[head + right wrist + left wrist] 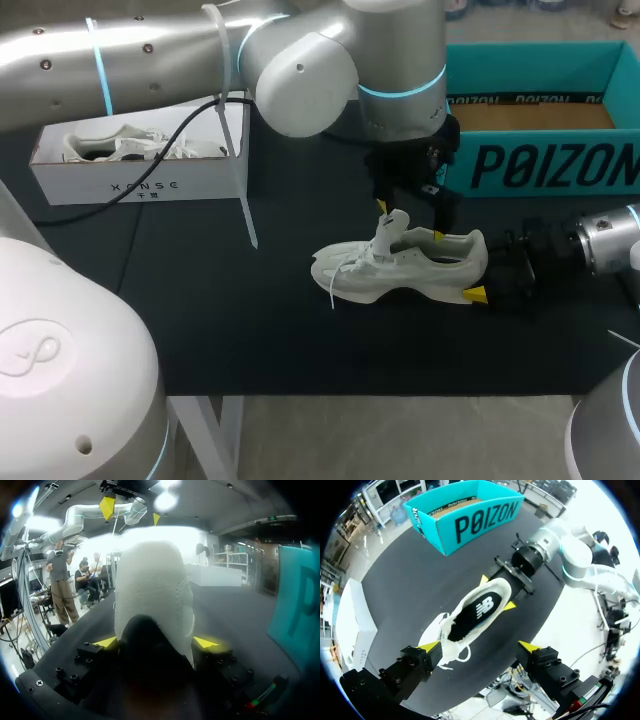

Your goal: Take the shoe out of the shoebox, open the shoe tongue, remove and reinsert the insole, then place the shoe into the shoebox

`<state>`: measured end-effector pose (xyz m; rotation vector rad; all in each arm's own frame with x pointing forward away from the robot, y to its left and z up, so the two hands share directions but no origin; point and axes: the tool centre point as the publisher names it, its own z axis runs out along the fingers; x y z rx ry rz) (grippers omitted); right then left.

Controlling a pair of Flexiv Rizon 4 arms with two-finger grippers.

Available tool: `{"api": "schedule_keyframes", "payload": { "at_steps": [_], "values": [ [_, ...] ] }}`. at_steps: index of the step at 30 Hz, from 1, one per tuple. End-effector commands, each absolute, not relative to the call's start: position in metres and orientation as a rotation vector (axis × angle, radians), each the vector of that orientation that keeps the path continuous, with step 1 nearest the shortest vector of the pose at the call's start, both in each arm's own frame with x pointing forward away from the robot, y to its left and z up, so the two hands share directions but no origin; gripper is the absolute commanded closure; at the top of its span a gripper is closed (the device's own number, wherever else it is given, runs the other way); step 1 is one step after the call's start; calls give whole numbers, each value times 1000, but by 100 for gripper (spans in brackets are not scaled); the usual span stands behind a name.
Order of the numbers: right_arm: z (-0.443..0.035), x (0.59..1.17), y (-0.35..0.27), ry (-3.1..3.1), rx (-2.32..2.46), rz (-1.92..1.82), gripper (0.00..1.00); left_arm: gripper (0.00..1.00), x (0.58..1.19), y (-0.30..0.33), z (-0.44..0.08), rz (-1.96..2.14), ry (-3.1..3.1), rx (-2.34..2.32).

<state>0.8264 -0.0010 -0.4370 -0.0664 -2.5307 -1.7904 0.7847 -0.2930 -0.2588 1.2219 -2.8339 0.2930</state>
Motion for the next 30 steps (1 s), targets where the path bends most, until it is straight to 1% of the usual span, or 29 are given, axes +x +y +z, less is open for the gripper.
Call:
{"api": "schedule_keyframes", "payload": {
  "at_steps": [1, 14, 18, 23, 24, 25, 26, 27, 30],
  "values": [
    [-443, 827, 2, -2532, -69, -1790, 100, 0, 790, -294, -259, 215, -2994, 592],
    [-443, 827, 2, -2532, -69, -1790, 100, 0, 790, -294, -259, 215, -2994, 592],
    [-443, 827, 2, -2532, -69, -1790, 100, 0, 797, -292, -265, 214, -3000, 569],
    [-443, 827, 2, -2532, -69, -1790, 100, 0, 799, -304, -277, 192, -3035, 488],
    [-443, 827, 2, -2532, -69, -1790, 100, 37, 800, -309, -280, 184, -3024, 464],
    [-443, 827, 2, -2532, -69, -1790, 100, 65, 801, -313, -284, 173, -3032, 443],
    [-443, 827, 2, -2532, -69, -1790, 100, 88, 801, -318, -287, 161, -3041, 436],
    [-443, 827, 2, -2532, -69, -1790, 100, 100, 801, -322, -290, 163, -3038, 401],
    [-443, 827, 2, -2532, -69, -1790, 100, 100, 804, -334, -300, 133, -3039, 346]
  ]
}}
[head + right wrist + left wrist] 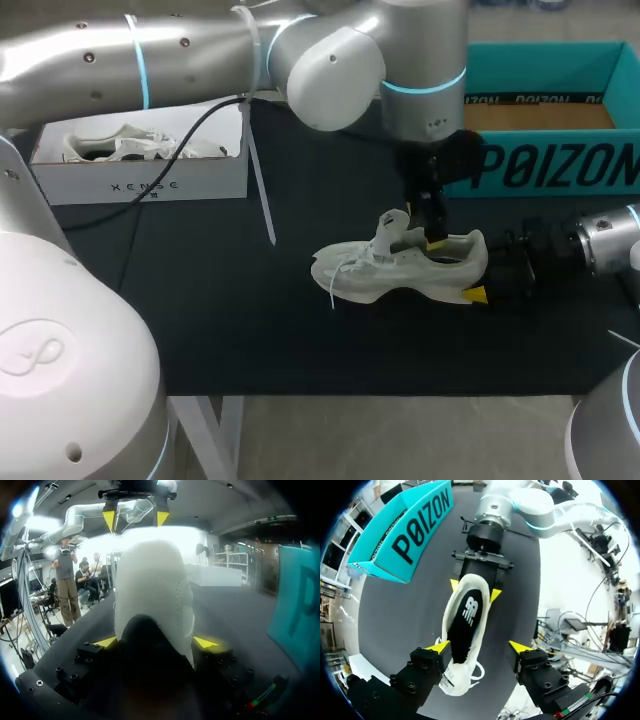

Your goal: Take the shoe out of the shoebox, open the shoe tongue, remove and reinsert the insole, then place the shoe into the shoebox

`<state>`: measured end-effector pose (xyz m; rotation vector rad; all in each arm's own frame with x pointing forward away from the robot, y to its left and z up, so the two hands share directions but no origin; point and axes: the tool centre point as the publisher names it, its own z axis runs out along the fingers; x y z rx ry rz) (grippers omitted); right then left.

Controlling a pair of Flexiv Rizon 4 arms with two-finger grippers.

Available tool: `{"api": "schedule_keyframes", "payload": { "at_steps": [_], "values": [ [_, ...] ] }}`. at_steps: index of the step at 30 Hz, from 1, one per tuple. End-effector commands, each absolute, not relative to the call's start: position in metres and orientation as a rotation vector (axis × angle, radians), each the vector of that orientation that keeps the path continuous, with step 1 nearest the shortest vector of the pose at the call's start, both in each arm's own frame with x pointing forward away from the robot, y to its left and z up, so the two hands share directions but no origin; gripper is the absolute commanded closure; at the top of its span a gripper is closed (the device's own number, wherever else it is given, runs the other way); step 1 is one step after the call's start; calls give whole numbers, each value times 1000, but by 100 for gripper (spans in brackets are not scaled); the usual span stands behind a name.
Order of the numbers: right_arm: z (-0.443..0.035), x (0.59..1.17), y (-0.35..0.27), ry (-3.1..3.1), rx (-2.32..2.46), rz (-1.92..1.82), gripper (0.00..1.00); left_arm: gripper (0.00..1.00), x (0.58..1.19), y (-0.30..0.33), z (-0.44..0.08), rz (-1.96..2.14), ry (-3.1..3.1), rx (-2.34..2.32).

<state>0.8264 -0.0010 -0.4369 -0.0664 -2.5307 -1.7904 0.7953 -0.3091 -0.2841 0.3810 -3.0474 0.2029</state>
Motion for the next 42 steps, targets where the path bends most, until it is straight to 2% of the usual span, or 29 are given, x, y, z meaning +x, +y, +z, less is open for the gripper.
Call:
{"api": "schedule_keyframes", "payload": {
  "at_steps": [1, 16, 42],
  "values": [
    [-443, 827, 2, -2532, -69, -1790, 100, 100, 805, -337, -304, 124, -3035, 329],
    [-443, 827, 2, -2532, -69, -1790, 100, 100, 824, -348, -342, 35, -3002, 220],
    [-443, 827, 2, -2532, -69, -1790, 100, 100, 795, -318, -375, -133, -2979, 84]
  ]
}}
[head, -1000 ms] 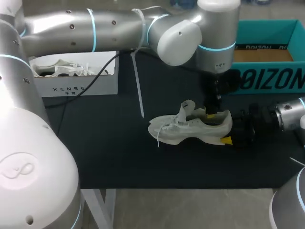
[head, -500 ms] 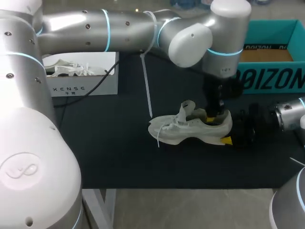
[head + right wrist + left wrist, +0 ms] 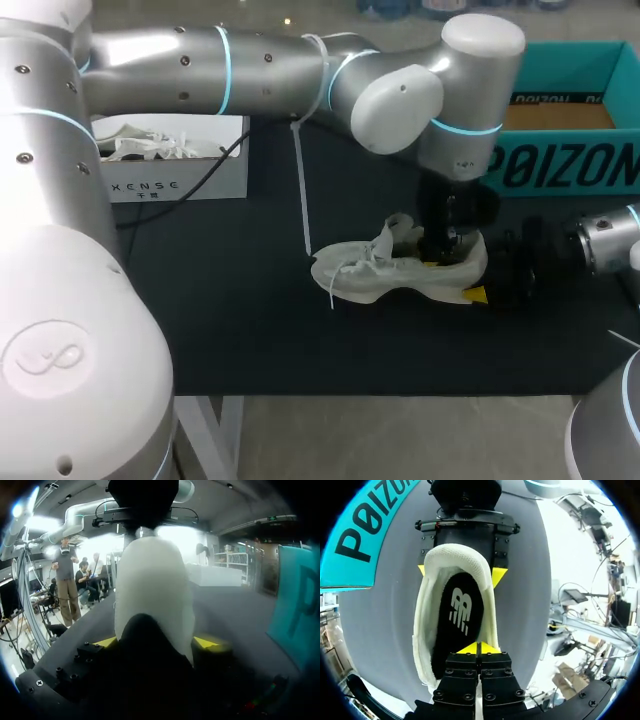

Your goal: Take the shoe out of the shoebox, open the shoe tongue, remove and reinsert the insole, then place the shoe into the shoebox

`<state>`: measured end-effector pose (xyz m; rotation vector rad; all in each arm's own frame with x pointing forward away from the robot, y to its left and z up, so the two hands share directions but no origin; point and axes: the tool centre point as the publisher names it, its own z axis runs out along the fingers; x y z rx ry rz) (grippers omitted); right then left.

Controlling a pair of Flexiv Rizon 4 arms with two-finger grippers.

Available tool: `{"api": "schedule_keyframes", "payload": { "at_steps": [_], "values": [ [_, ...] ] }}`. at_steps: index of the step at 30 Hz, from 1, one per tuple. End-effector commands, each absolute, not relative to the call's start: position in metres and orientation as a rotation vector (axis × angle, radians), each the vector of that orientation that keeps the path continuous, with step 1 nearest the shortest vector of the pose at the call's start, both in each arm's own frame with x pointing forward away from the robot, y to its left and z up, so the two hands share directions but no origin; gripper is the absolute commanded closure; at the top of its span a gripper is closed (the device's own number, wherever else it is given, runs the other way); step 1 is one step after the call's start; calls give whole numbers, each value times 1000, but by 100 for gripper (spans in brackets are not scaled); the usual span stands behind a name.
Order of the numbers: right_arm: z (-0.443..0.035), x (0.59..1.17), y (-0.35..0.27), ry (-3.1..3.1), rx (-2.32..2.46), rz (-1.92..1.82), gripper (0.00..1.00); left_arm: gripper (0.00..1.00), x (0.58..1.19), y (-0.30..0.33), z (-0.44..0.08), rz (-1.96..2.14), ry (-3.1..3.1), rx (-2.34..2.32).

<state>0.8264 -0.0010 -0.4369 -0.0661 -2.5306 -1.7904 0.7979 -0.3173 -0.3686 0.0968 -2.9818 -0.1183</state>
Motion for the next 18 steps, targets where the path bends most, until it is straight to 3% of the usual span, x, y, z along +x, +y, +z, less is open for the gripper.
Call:
{"api": "schedule_keyframes", "payload": {
  "at_steps": [1, 12, 13, 14, 15, 18],
  "values": [
    [-443, 827, 2, -2532, -69, -1790, 100, 100, 795, -318, -377, -142, -2977, 82],
    [-443, 827, 2, -2532, -69, -1790, 100, 100, 797, -319, -385, -189, -2969, 83],
    [-443, 827, 2, -2532, -69, -1790, 100, 95, 797, -319, -385, -190, -2969, 83],
    [-443, 827, 2, -2532, -69, -1790, 100, 80, 798, -320, -385, -195, -2969, 85],
    [-443, 827, 2, -2532, -69, -1790, 100, 74, 798, -320, -386, -196, -2968, 84],
    [-443, 827, 2, -2532, -69, -1790, 100, 79, 799, -320, -386, -198, -2967, 78]
  ]
}}
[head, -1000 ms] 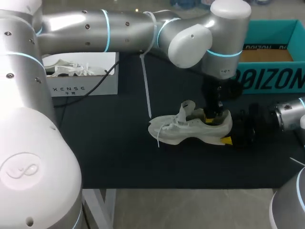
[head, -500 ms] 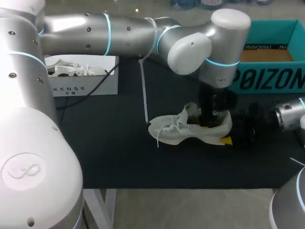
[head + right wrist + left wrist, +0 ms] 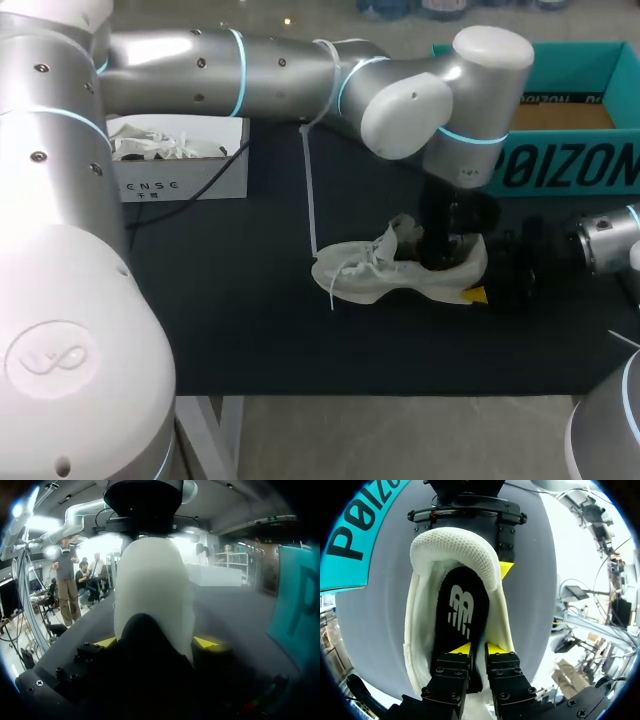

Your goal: Take the shoe out of the shoebox, open the shoe tongue, remove and reinsert the insole, then place the shoe into the shoebox

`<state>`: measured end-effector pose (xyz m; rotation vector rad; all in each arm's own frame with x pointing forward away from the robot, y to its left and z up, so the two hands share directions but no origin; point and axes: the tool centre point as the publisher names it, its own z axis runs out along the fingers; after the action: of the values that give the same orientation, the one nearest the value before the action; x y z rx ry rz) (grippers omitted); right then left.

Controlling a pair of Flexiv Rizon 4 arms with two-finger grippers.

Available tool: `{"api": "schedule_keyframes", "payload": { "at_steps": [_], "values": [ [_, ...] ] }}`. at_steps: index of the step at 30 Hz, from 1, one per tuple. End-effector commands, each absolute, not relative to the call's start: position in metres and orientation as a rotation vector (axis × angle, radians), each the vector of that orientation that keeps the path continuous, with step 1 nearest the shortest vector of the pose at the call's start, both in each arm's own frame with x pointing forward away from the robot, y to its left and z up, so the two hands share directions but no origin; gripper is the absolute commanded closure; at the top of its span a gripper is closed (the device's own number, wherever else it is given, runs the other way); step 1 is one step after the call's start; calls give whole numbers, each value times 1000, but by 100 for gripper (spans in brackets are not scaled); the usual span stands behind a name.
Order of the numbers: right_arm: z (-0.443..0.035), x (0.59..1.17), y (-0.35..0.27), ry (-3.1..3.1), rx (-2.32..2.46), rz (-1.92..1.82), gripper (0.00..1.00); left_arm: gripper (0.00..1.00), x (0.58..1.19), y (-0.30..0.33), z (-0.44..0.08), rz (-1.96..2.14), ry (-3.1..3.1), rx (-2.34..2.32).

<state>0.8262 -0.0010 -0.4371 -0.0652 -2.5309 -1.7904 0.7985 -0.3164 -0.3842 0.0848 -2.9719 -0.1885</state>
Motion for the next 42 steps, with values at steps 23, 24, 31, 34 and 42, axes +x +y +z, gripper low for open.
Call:
{"api": "schedule_keyframes", "payload": {
  "at_steps": [23, 24, 31, 34, 42],
  "values": [
    [-443, 827, 2, -2532, -69, -1790, 100, 73, 796, -315, -429, -213, -3109, -262],
    [-443, 827, 2, -2532, -69, -1790, 100, 83, 796, -314, -434, -205, -3123, -279],
    [-443, 827, 2, -2532, -69, -1790, 100, 100, 801, -303, -453, -128, -3214, -226],
    [-443, 827, 2, -2532, -69, -1790, 100, 100, 805, -299, -450, -97, -3242, -175],
    [-443, 827, 2, -2532, -69, -1790, 100, 100, 808, -297, -435, -102, -3309, -158]
  ]
}}
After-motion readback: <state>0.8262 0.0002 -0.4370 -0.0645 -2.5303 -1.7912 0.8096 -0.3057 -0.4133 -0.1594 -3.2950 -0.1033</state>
